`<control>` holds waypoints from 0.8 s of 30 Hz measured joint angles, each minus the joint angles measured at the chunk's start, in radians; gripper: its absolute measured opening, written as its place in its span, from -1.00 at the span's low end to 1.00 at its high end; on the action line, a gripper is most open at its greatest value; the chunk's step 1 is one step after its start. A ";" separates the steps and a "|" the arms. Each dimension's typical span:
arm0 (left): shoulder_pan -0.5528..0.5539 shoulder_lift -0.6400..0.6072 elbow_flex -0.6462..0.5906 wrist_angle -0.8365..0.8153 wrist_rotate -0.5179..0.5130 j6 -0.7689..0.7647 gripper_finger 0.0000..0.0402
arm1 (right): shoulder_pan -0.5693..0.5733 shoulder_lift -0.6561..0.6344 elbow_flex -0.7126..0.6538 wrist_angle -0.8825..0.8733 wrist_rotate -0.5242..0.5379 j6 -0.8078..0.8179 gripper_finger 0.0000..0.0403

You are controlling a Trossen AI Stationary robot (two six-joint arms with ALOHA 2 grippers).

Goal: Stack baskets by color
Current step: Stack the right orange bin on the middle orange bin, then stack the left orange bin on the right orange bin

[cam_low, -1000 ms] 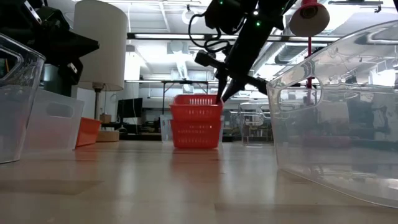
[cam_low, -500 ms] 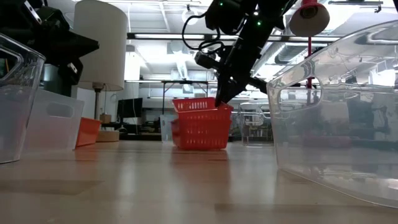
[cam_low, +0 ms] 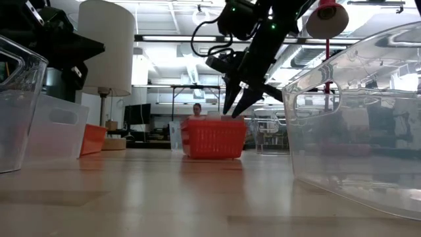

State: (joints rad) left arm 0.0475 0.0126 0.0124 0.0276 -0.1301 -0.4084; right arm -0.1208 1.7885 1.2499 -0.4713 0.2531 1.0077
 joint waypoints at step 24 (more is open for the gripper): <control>0.000 0.000 0.000 0.000 0.000 0.000 -1.00 | 0.347 -0.471 -0.335 -0.121 -0.007 -0.019 0.04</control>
State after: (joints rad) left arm 0.0478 0.0128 0.0128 0.0277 -0.1301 -0.4084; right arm 0.2265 1.3173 0.9151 -0.5925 0.2460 0.9885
